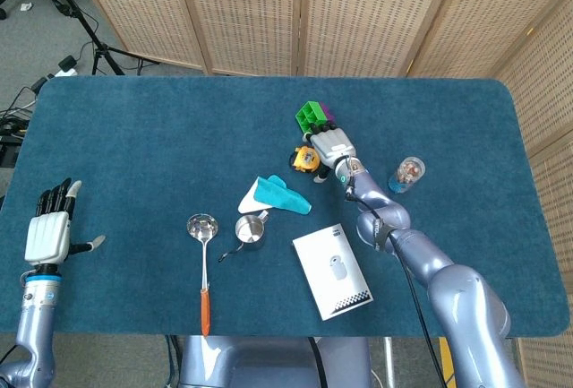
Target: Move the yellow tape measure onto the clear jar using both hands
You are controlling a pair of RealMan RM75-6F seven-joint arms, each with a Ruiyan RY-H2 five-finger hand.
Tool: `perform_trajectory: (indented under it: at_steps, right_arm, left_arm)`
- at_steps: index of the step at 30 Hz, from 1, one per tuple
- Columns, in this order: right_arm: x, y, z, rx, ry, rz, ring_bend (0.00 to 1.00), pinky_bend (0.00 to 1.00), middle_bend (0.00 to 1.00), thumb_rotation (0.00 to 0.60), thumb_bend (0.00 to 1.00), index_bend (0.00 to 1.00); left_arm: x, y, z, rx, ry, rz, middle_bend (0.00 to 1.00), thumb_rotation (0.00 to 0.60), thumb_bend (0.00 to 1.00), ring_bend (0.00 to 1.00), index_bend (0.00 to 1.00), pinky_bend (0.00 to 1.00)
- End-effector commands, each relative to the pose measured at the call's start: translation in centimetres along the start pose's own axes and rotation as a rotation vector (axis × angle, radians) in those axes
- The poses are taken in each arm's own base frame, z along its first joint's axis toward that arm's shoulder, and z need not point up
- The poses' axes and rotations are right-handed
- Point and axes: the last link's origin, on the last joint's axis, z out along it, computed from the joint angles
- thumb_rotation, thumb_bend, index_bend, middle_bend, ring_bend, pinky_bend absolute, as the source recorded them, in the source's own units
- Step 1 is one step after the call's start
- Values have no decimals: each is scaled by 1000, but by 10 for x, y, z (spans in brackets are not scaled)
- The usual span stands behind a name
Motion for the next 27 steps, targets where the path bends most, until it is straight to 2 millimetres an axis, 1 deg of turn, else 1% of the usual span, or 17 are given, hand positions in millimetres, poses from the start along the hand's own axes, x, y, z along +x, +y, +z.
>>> perform_trajectory:
  at_steps: [1, 16, 19, 23, 27]
  right_arm:
    - [-4, -1, 1, 0, -5, 2, 0, 0, 0, 600, 129, 161]
    - [-10, 0, 5, -7, -1, 11, 0, 0, 0, 600, 135, 165]
    - [-10, 0, 5, -5, 8, 12, 0, 0, 0, 600, 155, 201]
    - [-11, 0, 5, -3, 22, 16, 0, 0, 0, 600, 158, 257]
    - [-11, -1, 5, 2, 37, 20, 0, 0, 0, 600, 187, 304]
  left_arm:
    - [0, 0, 0, -1, -2, -3, 0, 493, 101, 0, 21, 0]
    - [-2, 1, 0, -3, -16, -13, 0, 493, 101, 0, 21, 0]
    - [-2, 1, 0, -2, -16, -19, 0, 493, 102, 0, 21, 0]
    - [-1, 1, 0, 2, -16, -25, 0, 492, 103, 0, 21, 0]
    - [-1, 1, 0, 1, -17, -29, 0, 493, 104, 0, 21, 0]
